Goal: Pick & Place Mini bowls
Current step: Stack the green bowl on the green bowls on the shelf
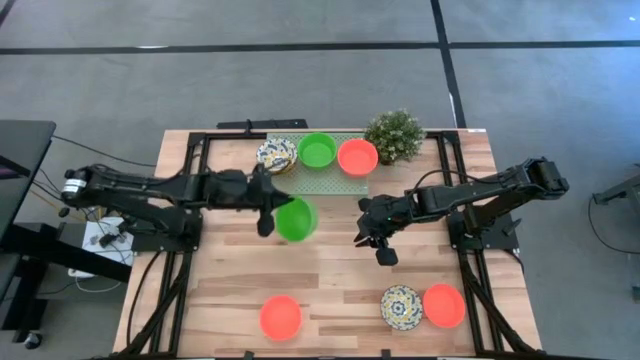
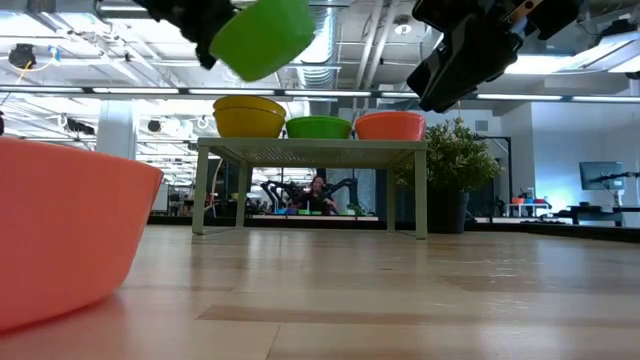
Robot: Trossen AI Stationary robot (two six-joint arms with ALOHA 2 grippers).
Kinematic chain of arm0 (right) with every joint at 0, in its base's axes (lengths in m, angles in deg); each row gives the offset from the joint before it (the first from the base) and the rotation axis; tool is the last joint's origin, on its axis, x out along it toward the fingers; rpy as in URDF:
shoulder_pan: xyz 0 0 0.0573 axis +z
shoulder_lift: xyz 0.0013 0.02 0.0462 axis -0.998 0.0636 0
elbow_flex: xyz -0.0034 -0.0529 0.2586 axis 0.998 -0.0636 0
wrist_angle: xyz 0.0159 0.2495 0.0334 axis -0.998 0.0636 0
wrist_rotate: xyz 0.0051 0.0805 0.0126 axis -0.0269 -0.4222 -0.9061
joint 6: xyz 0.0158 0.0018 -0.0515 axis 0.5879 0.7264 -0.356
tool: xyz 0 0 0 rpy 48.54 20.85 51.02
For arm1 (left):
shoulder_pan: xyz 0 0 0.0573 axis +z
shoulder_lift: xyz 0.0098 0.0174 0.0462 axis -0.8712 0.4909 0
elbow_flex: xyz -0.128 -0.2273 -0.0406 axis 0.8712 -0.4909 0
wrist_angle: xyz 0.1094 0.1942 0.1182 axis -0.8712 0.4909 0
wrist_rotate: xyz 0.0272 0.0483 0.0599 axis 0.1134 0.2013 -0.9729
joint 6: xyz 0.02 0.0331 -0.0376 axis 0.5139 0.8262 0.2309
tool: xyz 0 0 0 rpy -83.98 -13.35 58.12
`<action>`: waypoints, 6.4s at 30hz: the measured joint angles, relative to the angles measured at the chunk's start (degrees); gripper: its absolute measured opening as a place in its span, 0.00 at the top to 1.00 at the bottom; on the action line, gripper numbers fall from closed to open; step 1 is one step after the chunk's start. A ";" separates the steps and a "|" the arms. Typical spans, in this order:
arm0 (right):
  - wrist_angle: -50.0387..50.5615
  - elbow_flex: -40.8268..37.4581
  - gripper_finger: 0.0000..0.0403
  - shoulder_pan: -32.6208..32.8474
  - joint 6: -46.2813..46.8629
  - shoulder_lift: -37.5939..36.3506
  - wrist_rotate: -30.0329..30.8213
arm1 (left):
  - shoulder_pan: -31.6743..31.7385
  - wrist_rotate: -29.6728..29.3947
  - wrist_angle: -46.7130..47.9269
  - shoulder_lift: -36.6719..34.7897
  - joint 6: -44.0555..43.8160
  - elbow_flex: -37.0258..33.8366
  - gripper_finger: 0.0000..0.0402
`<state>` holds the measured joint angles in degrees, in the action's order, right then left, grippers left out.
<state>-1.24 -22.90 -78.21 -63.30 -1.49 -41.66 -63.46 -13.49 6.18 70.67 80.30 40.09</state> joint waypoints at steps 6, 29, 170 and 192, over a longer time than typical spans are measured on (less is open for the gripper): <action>-0.09 0.00 0.85 0.00 0.00 0.00 0.00 | 3.76 0.32 -6.35 0.56 5.49 4.38 0.97; -0.10 0.00 0.85 -0.02 0.02 0.00 0.00 | 26.03 -1.82 9.68 22.16 2.21 29.60 0.98; -0.08 -0.02 0.85 -0.04 0.04 0.00 0.00 | 31.86 17.73 17.72 28.65 7.58 32.52 0.79; -0.08 -0.02 0.85 -0.03 -1.08 0.00 0.01 | 31.89 24.58 20.19 28.68 6.69 32.47 0.99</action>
<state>-1.32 -22.92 -78.24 -64.38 -1.49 -41.66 -31.58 11.09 26.37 99.35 87.00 72.56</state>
